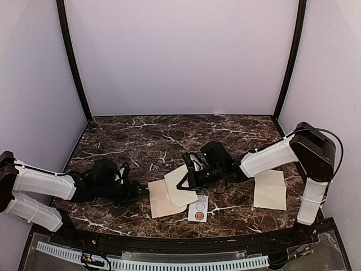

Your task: Place the letter into the envelope and seal it

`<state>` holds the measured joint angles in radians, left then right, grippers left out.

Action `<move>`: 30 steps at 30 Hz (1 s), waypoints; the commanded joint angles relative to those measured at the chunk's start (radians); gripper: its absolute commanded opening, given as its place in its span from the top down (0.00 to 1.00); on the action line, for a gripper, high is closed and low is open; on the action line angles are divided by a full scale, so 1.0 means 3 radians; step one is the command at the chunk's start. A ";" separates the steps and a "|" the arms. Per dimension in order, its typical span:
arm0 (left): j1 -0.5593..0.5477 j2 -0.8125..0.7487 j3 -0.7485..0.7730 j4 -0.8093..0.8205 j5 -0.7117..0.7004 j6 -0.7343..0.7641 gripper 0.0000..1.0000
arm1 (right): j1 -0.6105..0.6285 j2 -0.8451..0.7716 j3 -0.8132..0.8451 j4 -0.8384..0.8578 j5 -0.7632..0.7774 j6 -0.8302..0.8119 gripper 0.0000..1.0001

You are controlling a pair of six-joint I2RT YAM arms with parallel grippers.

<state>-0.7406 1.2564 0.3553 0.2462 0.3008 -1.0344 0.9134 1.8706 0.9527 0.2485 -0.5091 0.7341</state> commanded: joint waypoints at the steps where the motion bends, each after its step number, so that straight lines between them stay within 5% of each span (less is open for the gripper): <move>1: 0.0037 0.0080 -0.0047 0.0129 0.0115 -0.0018 0.32 | 0.0038 -0.0182 -0.0033 0.0194 0.0137 -0.0063 1.00; 8: 0.0038 0.0293 0.0155 0.0091 0.0134 0.0130 0.36 | 0.0058 -0.0261 -0.0108 0.0066 0.0331 -0.0059 1.00; 16: 0.0035 0.0392 0.0191 0.0251 0.0197 0.0105 0.31 | 0.0065 -0.0409 -0.0426 0.0710 0.0097 -0.0064 1.00; 30: 0.0025 0.0670 0.0376 0.0379 0.0282 0.0235 0.29 | 0.0067 -0.0616 -0.0457 -0.0014 0.0730 0.0255 1.00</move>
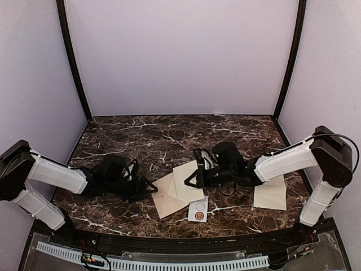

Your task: Place the letter into the envelope and seal it

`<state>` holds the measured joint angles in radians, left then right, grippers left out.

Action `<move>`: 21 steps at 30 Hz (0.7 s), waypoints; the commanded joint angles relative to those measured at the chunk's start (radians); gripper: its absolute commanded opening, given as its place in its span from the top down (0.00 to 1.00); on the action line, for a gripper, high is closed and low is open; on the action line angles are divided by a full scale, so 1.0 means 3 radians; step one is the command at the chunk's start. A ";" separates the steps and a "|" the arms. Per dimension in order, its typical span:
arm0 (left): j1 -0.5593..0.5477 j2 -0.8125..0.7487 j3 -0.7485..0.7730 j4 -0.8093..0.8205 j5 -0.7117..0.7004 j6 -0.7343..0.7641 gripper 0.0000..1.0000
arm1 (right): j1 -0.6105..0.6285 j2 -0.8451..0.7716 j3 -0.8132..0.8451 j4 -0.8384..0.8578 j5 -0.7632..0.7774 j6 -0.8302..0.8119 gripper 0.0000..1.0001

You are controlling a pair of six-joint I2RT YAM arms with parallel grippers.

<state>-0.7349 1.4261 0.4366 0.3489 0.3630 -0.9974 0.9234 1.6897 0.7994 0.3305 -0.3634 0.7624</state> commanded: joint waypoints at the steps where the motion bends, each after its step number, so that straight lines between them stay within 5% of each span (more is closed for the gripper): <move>1: 0.0006 0.0125 0.0105 0.0053 0.0092 0.0110 0.29 | 0.0034 0.0009 0.0078 -0.0365 0.0268 0.0200 1.00; 21: -0.0001 0.0314 0.0241 -0.0092 -0.0065 0.0325 0.30 | 0.0022 0.0509 0.0689 -0.1502 0.0268 0.0593 1.00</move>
<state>-0.7349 1.5063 0.4877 0.3679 0.3733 -0.9421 0.9230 1.8202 0.9722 -0.0593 -0.2874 0.9119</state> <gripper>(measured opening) 0.699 0.003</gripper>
